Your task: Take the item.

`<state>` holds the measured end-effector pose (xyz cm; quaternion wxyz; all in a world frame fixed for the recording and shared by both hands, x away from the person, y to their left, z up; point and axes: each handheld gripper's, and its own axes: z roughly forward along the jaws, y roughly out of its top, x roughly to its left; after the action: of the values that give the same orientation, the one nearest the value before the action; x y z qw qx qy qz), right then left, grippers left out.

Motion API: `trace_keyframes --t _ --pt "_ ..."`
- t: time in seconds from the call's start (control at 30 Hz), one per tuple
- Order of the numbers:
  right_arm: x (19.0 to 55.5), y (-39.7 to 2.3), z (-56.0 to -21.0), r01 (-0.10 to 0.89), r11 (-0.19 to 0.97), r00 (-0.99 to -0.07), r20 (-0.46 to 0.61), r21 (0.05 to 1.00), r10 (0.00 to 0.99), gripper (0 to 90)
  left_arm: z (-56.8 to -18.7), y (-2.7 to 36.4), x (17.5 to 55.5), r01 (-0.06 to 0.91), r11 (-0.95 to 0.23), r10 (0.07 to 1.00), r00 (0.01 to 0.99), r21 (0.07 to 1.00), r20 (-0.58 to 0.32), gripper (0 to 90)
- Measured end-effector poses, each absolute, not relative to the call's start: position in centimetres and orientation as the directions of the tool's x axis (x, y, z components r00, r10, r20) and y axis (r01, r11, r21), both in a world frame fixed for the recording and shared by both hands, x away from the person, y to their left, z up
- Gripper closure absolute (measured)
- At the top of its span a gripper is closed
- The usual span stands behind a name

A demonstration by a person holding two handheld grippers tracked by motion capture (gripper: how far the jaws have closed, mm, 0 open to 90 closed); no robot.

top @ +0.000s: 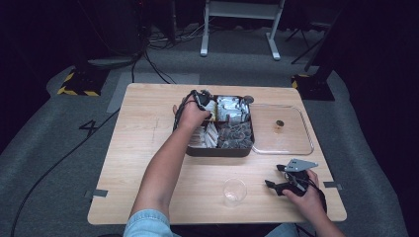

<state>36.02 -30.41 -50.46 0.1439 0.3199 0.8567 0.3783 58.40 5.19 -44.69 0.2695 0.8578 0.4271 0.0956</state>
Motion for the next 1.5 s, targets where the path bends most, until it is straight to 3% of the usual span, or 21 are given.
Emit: trace_keyframes --t 0.17,0.4,0.5,1.5 --pt "36.0 -30.4 -50.5 0.439 0.509 -0.754 -0.004 0.74 0.657 17.8 -44.7 5.0 58.4 0.686 -0.504 0.786 0.616 0.525 -0.051 66.9" --pt "36.0 -30.4 -50.5 0.439 0.509 -0.754 -0.005 0.74 0.657 17.8 -45.0 5.4 58.4 0.679 -0.544 0.769 0.639 0.493 -0.03 86.4" --pt "36.0 -30.4 -50.5 0.439 0.509 -0.754 -0.004 0.74 0.657 17.8 -44.9 5.5 58.3 0.676 -0.558 0.767 0.641 0.482 -0.011 89.6" --pt "36.0 -30.4 -50.5 0.44 0.509 -0.754 -0.004 0.74 0.657 17.8 -39.7 7.6 56.3 0.591 -0.462 0.733 0.674 0.661 -0.091 90.0"
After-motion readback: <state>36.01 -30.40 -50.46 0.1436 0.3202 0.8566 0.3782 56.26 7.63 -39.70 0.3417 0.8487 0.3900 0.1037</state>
